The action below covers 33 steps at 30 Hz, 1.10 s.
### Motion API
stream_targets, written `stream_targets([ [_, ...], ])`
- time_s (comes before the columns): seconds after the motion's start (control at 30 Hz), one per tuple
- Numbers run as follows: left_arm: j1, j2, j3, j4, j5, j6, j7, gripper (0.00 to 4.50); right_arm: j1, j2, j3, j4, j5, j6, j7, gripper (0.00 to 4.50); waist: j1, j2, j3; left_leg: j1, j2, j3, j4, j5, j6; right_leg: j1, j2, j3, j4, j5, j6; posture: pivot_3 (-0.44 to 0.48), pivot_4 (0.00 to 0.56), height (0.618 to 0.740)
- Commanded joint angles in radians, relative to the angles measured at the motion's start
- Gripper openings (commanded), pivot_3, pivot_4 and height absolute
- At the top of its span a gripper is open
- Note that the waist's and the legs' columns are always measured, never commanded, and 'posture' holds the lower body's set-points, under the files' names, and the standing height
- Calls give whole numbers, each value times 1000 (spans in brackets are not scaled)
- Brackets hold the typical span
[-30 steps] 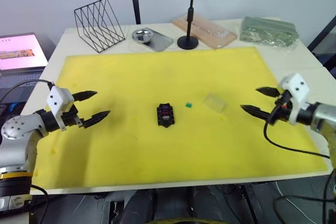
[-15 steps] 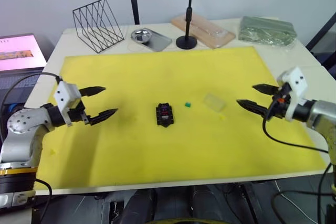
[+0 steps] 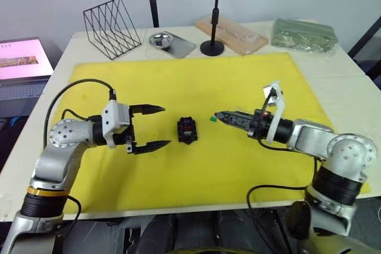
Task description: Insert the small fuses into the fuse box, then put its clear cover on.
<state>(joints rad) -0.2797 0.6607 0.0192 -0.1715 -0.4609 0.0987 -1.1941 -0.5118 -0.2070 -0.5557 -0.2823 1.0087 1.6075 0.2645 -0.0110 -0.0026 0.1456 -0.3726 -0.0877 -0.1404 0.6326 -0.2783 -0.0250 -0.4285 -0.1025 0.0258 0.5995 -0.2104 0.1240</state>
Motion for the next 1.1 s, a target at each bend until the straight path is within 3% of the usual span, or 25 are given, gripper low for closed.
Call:
stream_targets([
  [0.03, -28, -3, 7, 3, 7, -33, 1, 4500, -20, 67, -59, 36, 84, 7, -134, 4482, -1, 1, 0, 0, 0, 0, 0, 0, 0, 0, 0, 0, 0, 0, 0, 0, 150, 740],
  [0.23, -61, -11, -5, 54, 24, -61, -10, 4500, -21, 128, -84, 96, 52, 5, -222, 4482, -4, 1, 0, 0, 0, 0, 0, 0, 0, -1, 0, 0, 1, 0, 0, 0, 150, 740],
  [0.37, -54, -3, -6, 57, 26, -62, -21, 4500, -42, 181, -120, 131, 49, -4, -287, 3557, -6, 1, 0, 0, 0, 0, 0, 0, 0, -1, 1, 0, 1, 0, 0, 0, 150, 740],
  [1.1, -68, -9, -24, 48, 25, -36, -24, 4500, -96, 220, -162, 266, -15, -3, -357, 3557, -11, 1, 0, 1, 0, 0, 0, 0, 0, -1, 1, 0, 2, 0, 0, 0, 150, 740],
])
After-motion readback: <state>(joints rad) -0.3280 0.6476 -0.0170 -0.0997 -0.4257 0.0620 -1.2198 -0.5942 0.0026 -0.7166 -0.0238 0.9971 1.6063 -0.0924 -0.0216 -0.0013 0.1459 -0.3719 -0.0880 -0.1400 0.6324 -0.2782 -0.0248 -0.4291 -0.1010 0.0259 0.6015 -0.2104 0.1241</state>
